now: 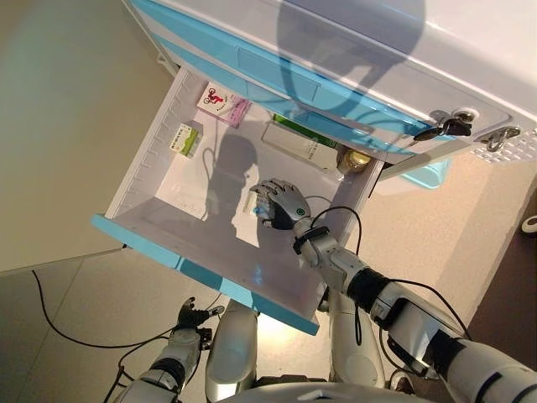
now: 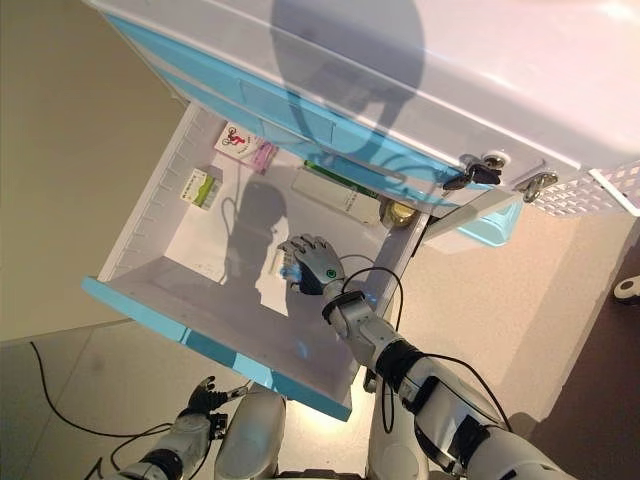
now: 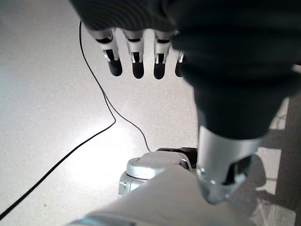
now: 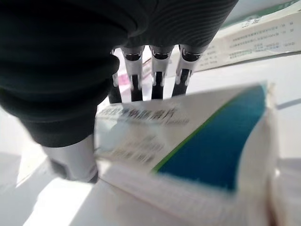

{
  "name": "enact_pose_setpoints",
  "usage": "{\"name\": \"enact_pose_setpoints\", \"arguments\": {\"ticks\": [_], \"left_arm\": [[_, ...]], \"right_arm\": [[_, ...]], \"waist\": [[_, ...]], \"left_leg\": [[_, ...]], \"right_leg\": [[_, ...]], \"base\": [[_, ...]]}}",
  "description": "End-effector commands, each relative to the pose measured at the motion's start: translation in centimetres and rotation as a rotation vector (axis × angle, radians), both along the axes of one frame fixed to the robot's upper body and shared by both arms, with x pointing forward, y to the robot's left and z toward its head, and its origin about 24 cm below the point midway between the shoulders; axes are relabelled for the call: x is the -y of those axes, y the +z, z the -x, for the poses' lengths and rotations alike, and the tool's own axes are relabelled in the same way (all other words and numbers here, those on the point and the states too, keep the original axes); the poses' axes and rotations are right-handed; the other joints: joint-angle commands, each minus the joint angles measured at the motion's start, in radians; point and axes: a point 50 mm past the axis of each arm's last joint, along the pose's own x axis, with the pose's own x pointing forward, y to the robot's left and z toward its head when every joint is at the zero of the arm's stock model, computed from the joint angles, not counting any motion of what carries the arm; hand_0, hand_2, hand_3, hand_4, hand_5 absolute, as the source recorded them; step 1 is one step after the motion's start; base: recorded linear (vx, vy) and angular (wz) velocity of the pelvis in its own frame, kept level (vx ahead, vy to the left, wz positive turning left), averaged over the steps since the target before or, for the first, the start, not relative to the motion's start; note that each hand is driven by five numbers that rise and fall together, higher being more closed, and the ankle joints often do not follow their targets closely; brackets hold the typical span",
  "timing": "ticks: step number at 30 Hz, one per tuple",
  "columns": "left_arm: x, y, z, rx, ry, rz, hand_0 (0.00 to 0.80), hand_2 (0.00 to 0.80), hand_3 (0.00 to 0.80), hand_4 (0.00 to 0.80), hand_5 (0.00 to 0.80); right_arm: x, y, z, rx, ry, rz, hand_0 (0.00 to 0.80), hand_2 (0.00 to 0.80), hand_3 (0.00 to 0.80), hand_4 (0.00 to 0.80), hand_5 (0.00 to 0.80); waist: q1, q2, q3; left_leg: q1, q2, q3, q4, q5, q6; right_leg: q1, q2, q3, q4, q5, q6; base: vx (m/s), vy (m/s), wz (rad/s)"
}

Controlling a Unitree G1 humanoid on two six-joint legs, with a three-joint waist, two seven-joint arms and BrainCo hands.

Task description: Open the drawer and pick up the medicine

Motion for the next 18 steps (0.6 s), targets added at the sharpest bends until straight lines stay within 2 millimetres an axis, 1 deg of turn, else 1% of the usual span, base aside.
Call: {"name": "enact_pose_setpoints", "arguments": {"ticks": [1, 13, 18], "left_arm": [[0.9, -0.6, 0.7, -0.032, 0.004, 0.024, 0.0, 0.0, 0.0, 0.0, 0.0], [1.2, -0.5, 0.4, -0.028, 0.002, 0.027, 0.0, 0.0, 0.0, 0.0, 0.0], [1.4, -0.6, 0.6, -0.036, -0.003, 0.029, 0.0, 0.0, 0.0, 0.0, 0.0]], "right_arm": [[2.4, -5.6, 1.4, -0.233, -0.092, 0.167, 0.8, 0.8, 0.8, 0.8, 0.8], [2.1, -5.1, 1.1, -0.218, -0.091, 0.134, 0.8, 0.8, 0.8, 0.8, 0.8], [2.3, -4.5, 0.9, -0.199, -0.101, 0.075, 0.8, 0.8, 0.8, 0.8, 0.8]], "waist": [[0.015, -0.012, 0.044], [0.018, -0.008, 0.044], [0.016, -0.007, 0.034]], "left_leg": [[0.004, -0.078, 0.014, 0.015, -0.055, 0.05], [0.001, -0.081, 0.006, 0.007, -0.051, 0.05], [0.011, -0.083, 0.001, 0.002, -0.051, 0.051]], "right_leg": [[0.045, -0.033, -0.013, -0.182, 0.138, 0.048], [0.041, -0.036, -0.017, -0.175, 0.132, 0.047], [0.047, -0.036, -0.016, -0.165, 0.123, 0.046]], "base": [[0.019, 0.013, 0.03], [0.0, 0.0, 0.0], [0.015, 0.002, 0.01]]}}
